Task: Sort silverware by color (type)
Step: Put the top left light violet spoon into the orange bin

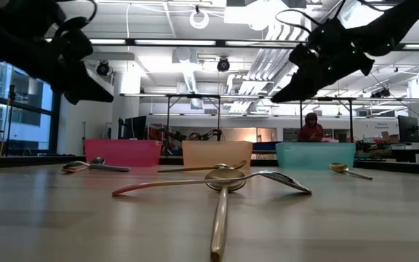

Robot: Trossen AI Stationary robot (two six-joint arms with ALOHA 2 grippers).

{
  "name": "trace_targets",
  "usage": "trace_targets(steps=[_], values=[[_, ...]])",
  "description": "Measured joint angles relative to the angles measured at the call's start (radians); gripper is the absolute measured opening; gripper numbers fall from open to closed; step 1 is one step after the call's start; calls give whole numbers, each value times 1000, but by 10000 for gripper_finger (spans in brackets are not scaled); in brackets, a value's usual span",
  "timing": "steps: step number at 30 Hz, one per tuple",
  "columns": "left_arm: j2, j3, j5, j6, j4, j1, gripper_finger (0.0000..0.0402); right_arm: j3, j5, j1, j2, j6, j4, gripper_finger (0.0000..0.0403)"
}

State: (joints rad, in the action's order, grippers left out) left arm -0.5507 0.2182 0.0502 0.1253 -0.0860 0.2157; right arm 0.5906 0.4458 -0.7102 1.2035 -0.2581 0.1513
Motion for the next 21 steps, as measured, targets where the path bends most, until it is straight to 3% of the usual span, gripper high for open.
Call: trace_targets(steps=[13,21], values=[[-425,229,-27,-8,-233,3,42,-2,-1,72,-9,-12,5,0],[-668,406,-127,-142,-428,34,88,-3,-1,72,-9,-12,-16,0]])
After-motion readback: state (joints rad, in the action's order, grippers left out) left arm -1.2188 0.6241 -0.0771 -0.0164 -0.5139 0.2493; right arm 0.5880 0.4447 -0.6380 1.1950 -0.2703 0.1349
